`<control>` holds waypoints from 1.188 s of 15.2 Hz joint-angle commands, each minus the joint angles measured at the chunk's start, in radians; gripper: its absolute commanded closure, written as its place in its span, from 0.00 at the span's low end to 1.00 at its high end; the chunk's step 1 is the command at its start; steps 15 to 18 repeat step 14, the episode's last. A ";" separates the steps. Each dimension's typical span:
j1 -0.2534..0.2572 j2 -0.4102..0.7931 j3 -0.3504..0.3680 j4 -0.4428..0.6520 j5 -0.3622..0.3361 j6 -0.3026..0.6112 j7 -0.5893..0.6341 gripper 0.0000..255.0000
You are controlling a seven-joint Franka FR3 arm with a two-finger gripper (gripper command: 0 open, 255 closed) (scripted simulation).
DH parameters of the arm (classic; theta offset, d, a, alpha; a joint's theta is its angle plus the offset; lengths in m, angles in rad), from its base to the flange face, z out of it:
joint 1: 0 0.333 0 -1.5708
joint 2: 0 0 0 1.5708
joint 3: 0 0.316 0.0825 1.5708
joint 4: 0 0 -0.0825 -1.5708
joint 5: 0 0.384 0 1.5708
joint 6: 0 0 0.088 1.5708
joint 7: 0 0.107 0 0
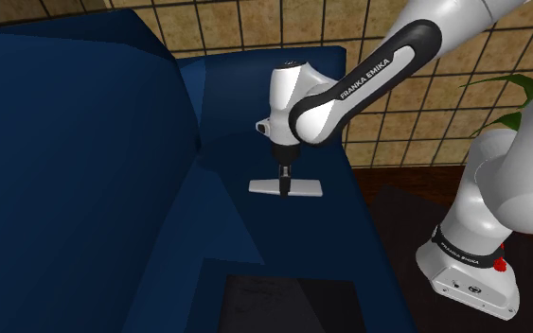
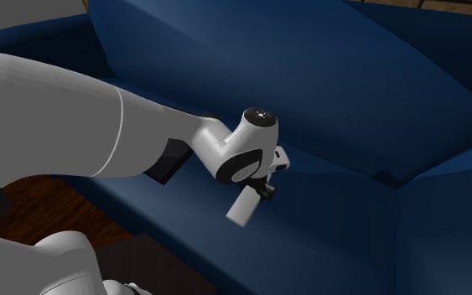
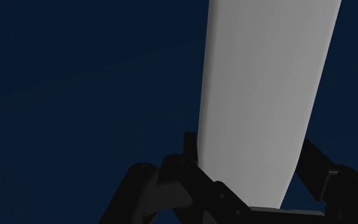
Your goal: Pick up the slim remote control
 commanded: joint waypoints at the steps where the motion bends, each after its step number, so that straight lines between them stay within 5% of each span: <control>1: -0.001 -0.017 -0.001 0.012 -0.001 -0.029 0.001 1.00; 12: -0.003 -0.103 -0.003 0.087 -0.007 -0.190 0.010 1.00; 18: -0.003 -0.104 -0.003 0.088 -0.007 -0.192 0.010 1.00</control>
